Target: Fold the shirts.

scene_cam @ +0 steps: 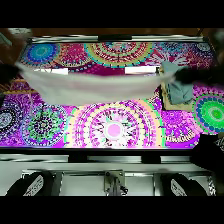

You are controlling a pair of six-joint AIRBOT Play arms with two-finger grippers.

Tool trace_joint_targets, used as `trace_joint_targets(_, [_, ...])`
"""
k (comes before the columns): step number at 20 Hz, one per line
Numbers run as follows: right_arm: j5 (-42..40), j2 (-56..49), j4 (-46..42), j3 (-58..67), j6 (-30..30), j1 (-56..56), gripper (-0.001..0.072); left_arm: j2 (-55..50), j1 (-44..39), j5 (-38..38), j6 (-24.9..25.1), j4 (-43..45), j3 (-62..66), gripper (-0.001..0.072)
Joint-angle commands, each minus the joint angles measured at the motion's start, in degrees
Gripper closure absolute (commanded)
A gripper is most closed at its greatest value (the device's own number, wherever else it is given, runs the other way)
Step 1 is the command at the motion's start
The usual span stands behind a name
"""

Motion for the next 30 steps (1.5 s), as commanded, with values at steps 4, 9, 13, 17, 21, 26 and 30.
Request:
trace_joint_targets(4, [10.5, 12.3, -1.8, 27.1, -0.1, 0.3, 0.0630, 10.0, 0.0, 15.4, 0.9, -3.3, 29.2, 0.0676])
trace_joint_targets(9, [-0.3, 16.9, -4.4, 27.5, 4.7, 0.3, 0.0630, 14.8, 0.0, 7.7, -3.0, 1.4, 29.3, 0.0675])
trace_joint_targets(13, [-8.7, 16.3, -11.6, 27.5, 9.1, 0.3, 0.0630, 14.5, 0.0, 1.1, -5.5, 9.2, 28.7, 0.0675])
trace_joint_targets(17, [-24.0, 8.9, -12.7, 27.3, 10.1, 0.3, 0.0629, 13.2, 0.0, -5.7, -6.1, 9.8, 21.5, 0.0675])
trace_joint_targets(21, [-31.4, -4.4, -12.7, 22.2, 10.8, 0.3, 0.0629, 7.3, 0.0, -10.3, -4.4, 10.8, 6.0, 0.0675])
trace_joint_targets(26, [-23.0, -25.4, -6.3, 14.0, 11.4, 0.4, 0.0630, -12.1, -0.3, -6.6, -3.4, 10.6, -7.8, 0.0675])
trace_joint_targets(30, [-9.5, -38.7, -1.1, 14.0, 11.3, 2.3, 0.0629, -28.3, -1.7, 1.3, -1.6, 5.4, -5.4, 0.0675])
